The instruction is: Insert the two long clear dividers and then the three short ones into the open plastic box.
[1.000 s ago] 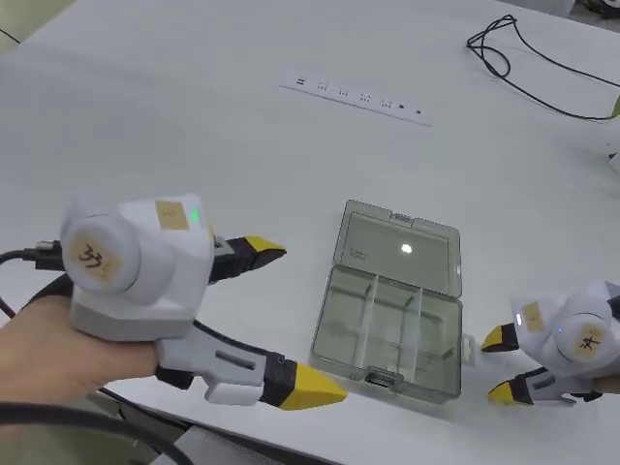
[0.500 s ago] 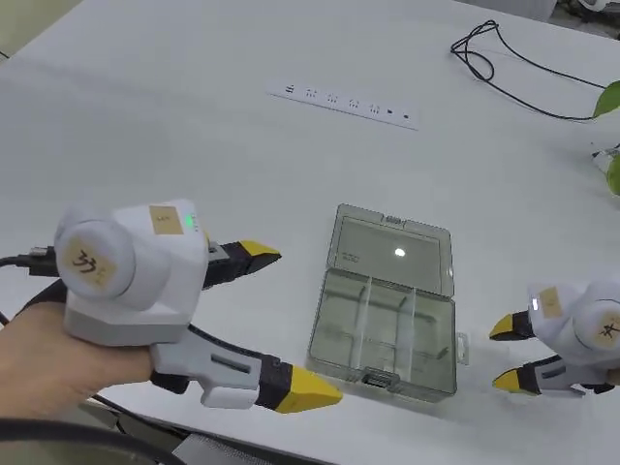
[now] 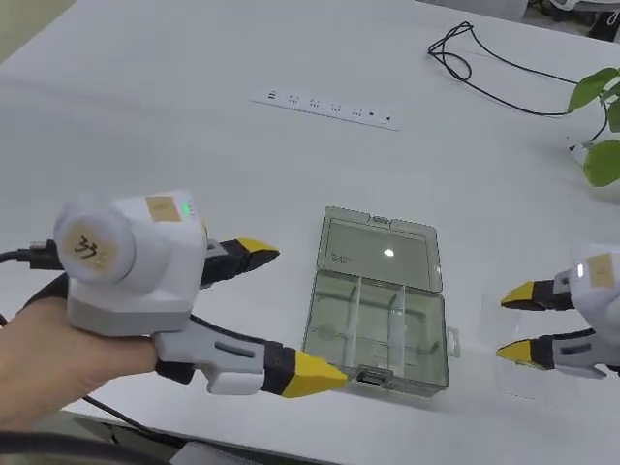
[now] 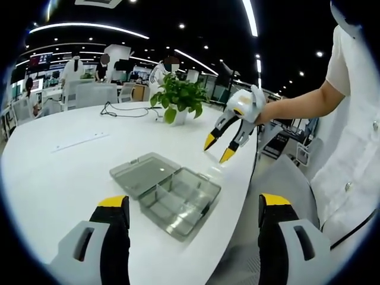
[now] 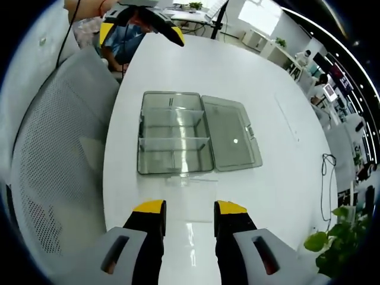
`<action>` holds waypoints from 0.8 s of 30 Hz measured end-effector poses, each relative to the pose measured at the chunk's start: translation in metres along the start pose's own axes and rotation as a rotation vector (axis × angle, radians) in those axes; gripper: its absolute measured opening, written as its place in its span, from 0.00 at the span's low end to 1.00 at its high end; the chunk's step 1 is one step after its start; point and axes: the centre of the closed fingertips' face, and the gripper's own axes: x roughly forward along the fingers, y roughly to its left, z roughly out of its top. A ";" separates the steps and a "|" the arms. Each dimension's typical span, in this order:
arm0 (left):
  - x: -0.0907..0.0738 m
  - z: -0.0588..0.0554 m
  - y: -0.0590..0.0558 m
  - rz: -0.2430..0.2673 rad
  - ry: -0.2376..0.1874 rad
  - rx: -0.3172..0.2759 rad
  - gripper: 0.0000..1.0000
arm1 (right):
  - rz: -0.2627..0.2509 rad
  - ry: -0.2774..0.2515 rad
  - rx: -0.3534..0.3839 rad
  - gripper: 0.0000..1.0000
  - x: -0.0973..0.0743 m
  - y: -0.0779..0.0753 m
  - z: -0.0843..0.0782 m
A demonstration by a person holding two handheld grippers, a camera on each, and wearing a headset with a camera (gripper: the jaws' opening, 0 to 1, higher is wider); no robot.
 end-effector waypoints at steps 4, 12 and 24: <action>0.003 0.001 0.001 -0.001 0.007 -0.016 0.90 | -0.033 -0.039 0.009 0.33 -0.010 0.001 0.018; 0.010 0.007 -0.002 -0.024 0.014 -0.131 0.84 | -0.078 -0.101 -0.020 0.33 -0.023 0.011 0.055; 0.026 0.011 -0.020 -0.088 0.059 -0.270 0.68 | -0.123 -0.136 -0.075 0.33 -0.033 0.024 0.084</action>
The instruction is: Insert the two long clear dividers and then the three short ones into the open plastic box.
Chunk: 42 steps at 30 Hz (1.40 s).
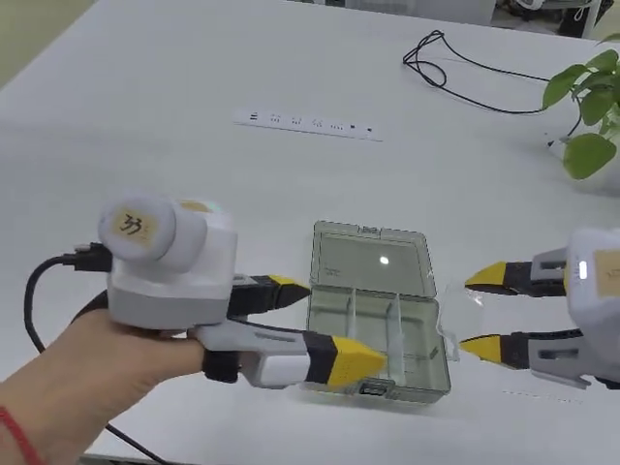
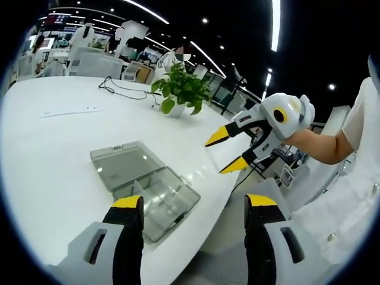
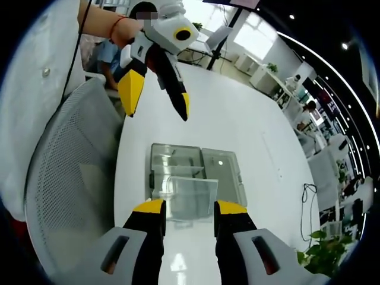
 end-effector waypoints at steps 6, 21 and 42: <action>0.014 0.005 -0.013 -0.042 0.002 -0.063 0.60 | -0.018 0.003 -0.032 0.33 -0.004 0.004 0.010; 0.040 0.015 -0.039 -0.153 -0.024 -0.244 0.27 | -0.039 -0.004 -0.085 0.33 -0.008 0.015 0.031; 0.043 0.010 -0.045 -0.199 -0.029 -0.319 0.00 | -0.034 0.011 -0.129 0.33 -0.007 0.023 0.038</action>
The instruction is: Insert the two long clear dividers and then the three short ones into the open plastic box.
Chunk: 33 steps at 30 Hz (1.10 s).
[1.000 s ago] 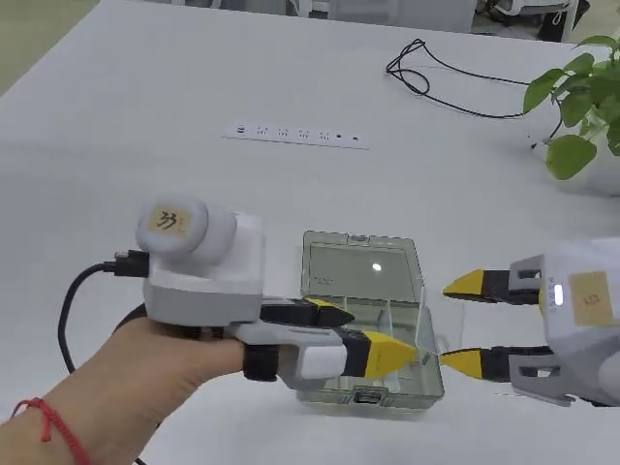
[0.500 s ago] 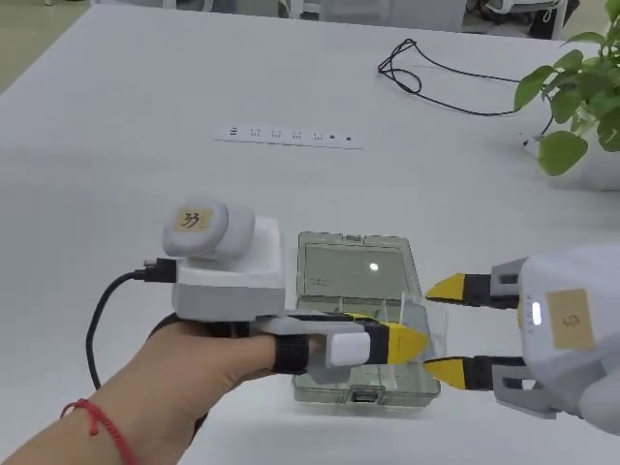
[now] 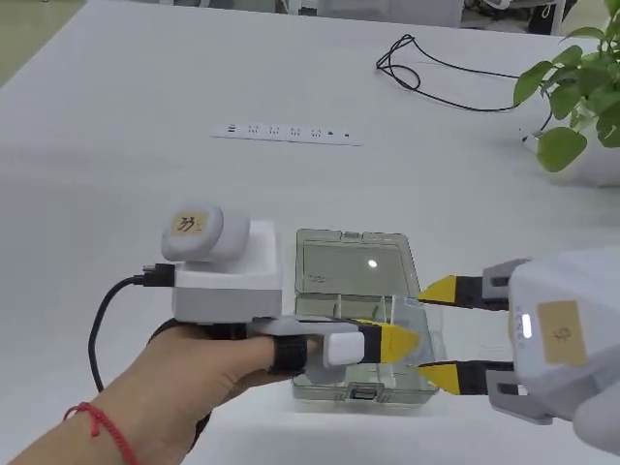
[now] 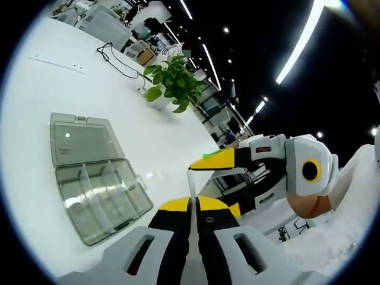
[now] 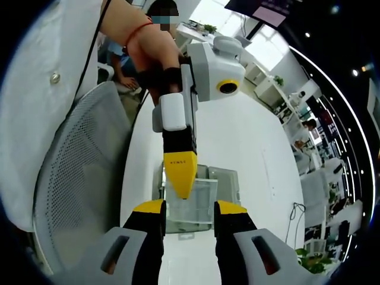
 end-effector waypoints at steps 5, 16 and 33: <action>0.000 -0.001 -0.001 -0.006 0.003 0.004 0.00 | 0.004 0.001 -0.004 0.33 0.000 0.001 0.000; -0.002 0.001 0.000 -0.004 -0.021 0.007 0.00 | -0.006 -0.006 0.007 0.35 -0.001 -0.002 0.003; -0.011 -0.014 -0.020 -0.116 0.024 0.476 0.00 | 0.401 -0.220 0.273 0.22 -0.033 -0.002 0.019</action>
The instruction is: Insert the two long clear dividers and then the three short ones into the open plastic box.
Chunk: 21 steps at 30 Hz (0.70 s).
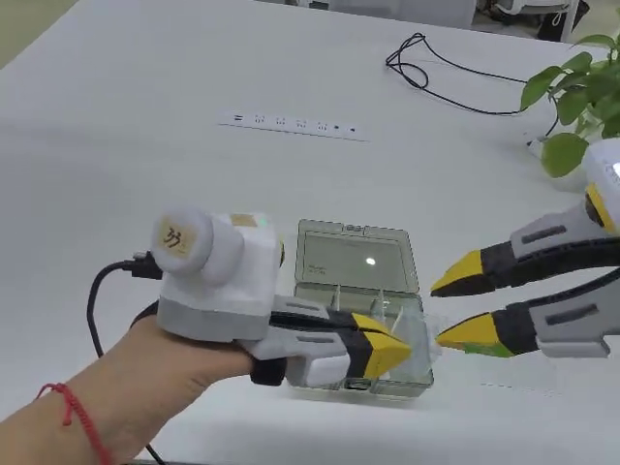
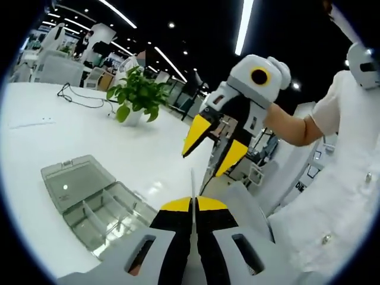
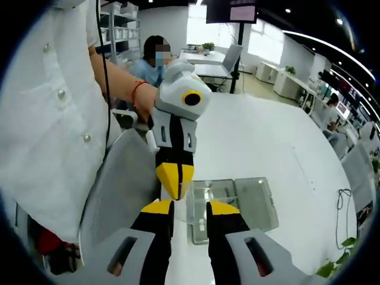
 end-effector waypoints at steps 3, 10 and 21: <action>-0.002 -0.001 -0.006 -0.024 0.007 0.088 0.00 | 0.074 0.024 -0.005 0.20 0.001 0.003 -0.003; -0.005 0.004 -0.015 -0.049 -0.032 0.140 0.00 | 0.244 0.027 0.021 0.14 0.007 0.016 0.003; -0.011 0.010 -0.015 -0.042 -0.088 0.163 0.00 | 0.317 0.039 0.025 0.08 0.016 0.020 0.006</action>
